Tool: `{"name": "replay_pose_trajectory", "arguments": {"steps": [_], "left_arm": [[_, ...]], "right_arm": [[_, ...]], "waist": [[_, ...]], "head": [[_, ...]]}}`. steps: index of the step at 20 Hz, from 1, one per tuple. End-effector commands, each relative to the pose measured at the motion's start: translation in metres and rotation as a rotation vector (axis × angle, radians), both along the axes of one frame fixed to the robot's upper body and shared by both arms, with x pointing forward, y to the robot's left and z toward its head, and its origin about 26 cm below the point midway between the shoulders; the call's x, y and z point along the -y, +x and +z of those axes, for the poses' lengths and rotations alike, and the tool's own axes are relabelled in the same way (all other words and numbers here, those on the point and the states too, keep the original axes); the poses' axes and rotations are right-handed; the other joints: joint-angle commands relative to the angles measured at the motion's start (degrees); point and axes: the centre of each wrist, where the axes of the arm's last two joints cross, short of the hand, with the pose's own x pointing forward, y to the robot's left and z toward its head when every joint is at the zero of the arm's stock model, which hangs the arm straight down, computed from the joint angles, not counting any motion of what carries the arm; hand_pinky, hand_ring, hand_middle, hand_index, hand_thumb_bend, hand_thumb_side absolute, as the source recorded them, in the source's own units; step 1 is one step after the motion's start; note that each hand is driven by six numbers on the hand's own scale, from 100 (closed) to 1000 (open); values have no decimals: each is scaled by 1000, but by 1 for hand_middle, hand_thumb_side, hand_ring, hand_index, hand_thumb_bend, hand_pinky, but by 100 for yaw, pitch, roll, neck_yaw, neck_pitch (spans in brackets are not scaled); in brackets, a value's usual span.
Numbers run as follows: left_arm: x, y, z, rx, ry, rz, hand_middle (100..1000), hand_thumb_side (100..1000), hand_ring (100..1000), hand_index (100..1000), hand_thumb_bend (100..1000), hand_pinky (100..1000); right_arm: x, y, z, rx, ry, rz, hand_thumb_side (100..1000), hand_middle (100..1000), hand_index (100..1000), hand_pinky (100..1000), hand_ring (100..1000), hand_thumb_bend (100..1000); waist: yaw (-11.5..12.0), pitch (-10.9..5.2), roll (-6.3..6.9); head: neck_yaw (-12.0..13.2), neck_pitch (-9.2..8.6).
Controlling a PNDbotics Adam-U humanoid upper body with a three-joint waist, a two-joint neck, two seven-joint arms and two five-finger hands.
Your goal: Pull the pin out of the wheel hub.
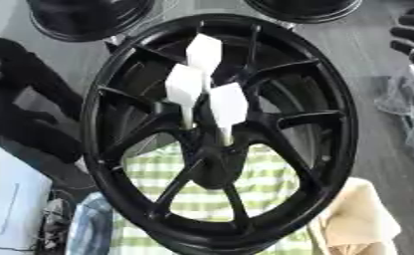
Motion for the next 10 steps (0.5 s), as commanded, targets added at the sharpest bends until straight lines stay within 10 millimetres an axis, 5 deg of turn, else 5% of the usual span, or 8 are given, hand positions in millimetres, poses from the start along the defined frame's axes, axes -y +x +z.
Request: {"name": "replay_pose_trajectory", "arguments": {"steps": [1,10], "left_arm": [[1,-1,11,39,9,-12,767,824,671,781,249,757],[3,-1,12,44,6,-23,768,824,671,785,250,758]], "right_arm": [[0,0,4,13,-29,2,783,711,861,836,787,100],[-2,0,-6,-23,-60,7,810,693,865,831,767,100]], "waist": [[13,-61,-1],[44,-36,17]], "head": [[-5,-83],[-25,-86]]}}
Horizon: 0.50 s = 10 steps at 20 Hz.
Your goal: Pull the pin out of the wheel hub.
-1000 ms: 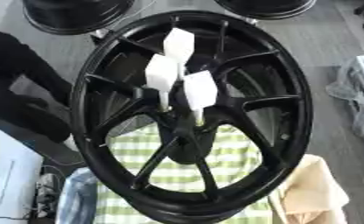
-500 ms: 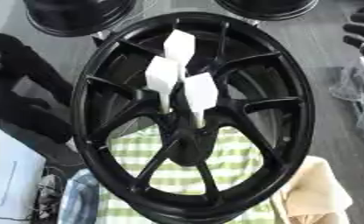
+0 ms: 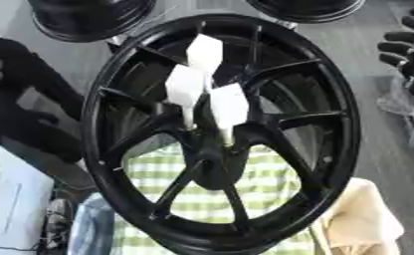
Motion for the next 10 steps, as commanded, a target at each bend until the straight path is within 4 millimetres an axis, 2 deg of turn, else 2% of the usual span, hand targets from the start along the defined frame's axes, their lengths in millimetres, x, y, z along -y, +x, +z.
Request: {"name": "replay_pose_trajectory", "arguments": {"steps": [1,10], "left_arm": [[-1,-1,10,34,14,-8,768,824,671,786,250,757],[1,-1,10,31,15,-19,769,825,670,788,251,758]], "right_arm": [[1,-1,4,8,-28,-1,812,700,869,835,772,100],[1,-2,-1,-6,-35,-11,815,718,876,844,786,100]], "waist": [[13,-68,-7],[35,-73,-24]], "head": [[-26,-54],[-29,-31]]}}
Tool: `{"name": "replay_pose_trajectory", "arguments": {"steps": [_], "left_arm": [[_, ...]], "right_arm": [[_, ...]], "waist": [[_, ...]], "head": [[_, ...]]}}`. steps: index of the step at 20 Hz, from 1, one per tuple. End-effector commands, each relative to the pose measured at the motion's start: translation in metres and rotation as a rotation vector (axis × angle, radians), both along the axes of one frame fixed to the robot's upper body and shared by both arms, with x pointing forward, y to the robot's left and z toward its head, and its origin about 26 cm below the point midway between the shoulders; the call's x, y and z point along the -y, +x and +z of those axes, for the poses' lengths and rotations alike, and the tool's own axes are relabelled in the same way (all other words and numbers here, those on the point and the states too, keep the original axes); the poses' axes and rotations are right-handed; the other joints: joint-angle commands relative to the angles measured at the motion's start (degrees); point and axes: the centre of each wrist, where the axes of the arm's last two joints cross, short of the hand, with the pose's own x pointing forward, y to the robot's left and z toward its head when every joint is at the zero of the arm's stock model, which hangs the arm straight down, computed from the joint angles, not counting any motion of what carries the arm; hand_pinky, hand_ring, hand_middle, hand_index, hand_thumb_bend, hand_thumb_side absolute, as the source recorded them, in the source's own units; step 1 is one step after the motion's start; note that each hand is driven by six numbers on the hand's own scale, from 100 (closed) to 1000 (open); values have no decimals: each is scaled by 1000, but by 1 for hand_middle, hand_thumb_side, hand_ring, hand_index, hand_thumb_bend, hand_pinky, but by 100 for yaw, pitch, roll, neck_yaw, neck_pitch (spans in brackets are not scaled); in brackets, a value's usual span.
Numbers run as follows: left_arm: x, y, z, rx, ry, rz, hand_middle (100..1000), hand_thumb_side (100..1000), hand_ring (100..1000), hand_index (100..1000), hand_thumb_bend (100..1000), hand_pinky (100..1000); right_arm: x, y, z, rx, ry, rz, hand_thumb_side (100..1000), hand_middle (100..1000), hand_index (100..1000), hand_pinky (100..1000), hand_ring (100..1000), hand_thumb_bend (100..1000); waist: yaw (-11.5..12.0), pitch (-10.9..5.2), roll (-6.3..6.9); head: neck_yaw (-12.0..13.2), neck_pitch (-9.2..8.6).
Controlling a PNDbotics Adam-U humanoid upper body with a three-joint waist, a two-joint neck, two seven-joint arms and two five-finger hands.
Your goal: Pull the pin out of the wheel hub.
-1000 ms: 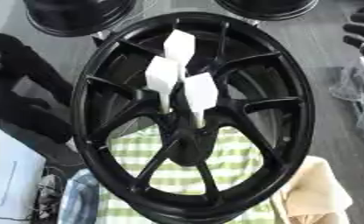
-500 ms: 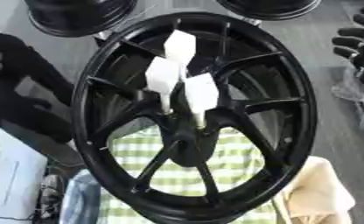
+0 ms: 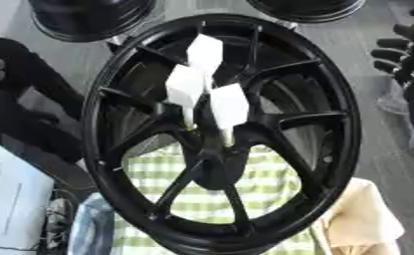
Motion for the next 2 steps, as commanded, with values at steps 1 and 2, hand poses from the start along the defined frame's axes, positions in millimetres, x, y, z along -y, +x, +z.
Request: {"name": "replay_pose_trajectory", "arguments": {"steps": [1,2], "left_arm": [[0,-1,10,31,12,-10,770,826,670,788,250,758],[0,-1,10,30,12,-11,770,826,670,788,250,758]], "right_arm": [[1,0,6,18,-12,-5,815,717,874,844,785,100],[1,-1,6,18,-11,-6,815,714,873,843,783,100]], "waist": [[5,-76,-14],[7,-77,-15]], "head": [[-14,-28],[-20,-27]]}}
